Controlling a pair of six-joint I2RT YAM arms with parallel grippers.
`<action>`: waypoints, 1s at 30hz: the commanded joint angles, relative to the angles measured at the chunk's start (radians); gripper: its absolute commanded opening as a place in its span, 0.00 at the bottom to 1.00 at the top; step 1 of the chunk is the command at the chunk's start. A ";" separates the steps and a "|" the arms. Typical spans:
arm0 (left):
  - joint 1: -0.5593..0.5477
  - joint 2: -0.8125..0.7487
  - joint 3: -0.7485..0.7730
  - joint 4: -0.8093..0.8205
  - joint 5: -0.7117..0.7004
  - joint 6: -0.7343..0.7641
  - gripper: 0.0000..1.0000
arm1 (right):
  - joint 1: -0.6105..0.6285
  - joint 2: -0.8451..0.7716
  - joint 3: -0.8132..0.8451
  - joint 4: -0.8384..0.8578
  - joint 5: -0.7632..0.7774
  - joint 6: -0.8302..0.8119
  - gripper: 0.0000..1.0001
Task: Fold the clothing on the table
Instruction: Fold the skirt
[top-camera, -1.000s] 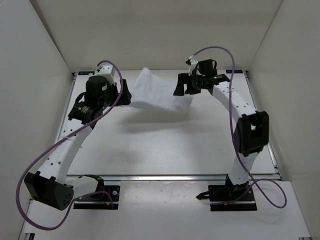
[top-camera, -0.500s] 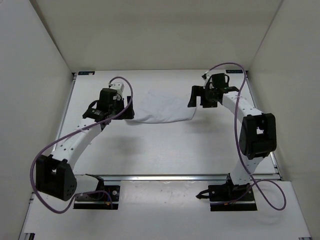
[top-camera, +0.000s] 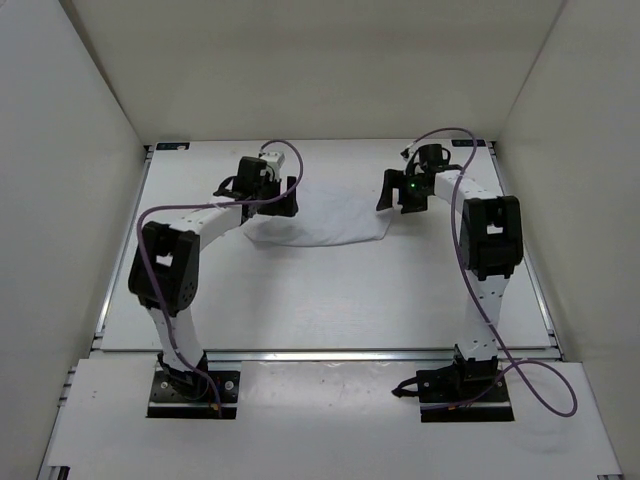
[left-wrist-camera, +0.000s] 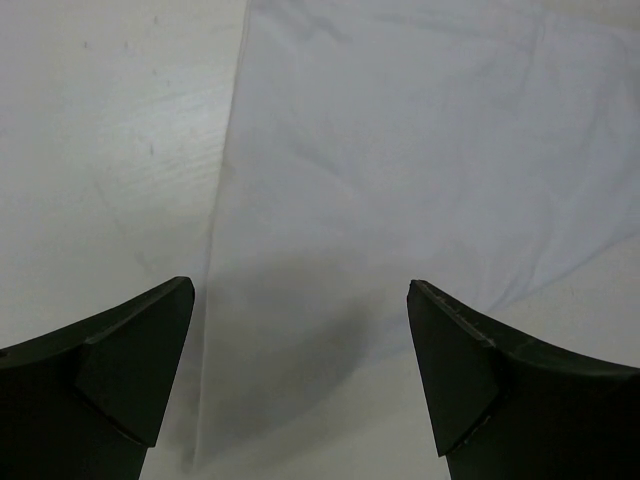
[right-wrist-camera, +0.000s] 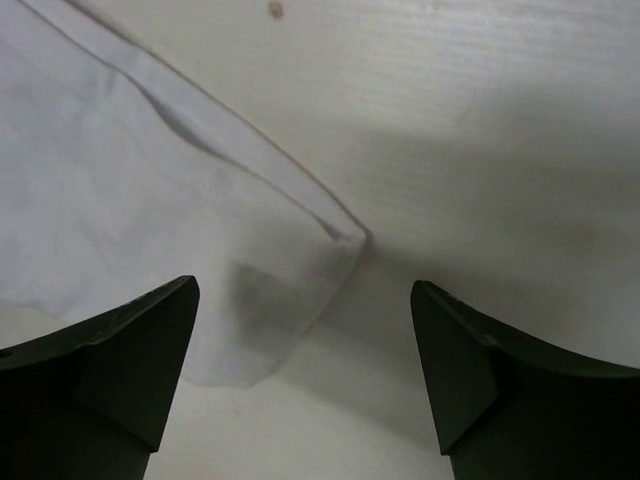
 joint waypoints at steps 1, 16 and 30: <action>0.022 0.116 0.159 0.102 0.081 0.026 0.99 | 0.014 0.054 0.113 -0.020 -0.030 -0.024 0.80; -0.010 0.503 0.536 0.068 0.069 -0.100 0.95 | 0.049 0.154 0.291 -0.155 -0.043 -0.035 0.54; -0.044 0.603 0.701 -0.001 0.078 -0.169 0.00 | -0.017 0.083 0.242 -0.192 -0.051 -0.029 0.00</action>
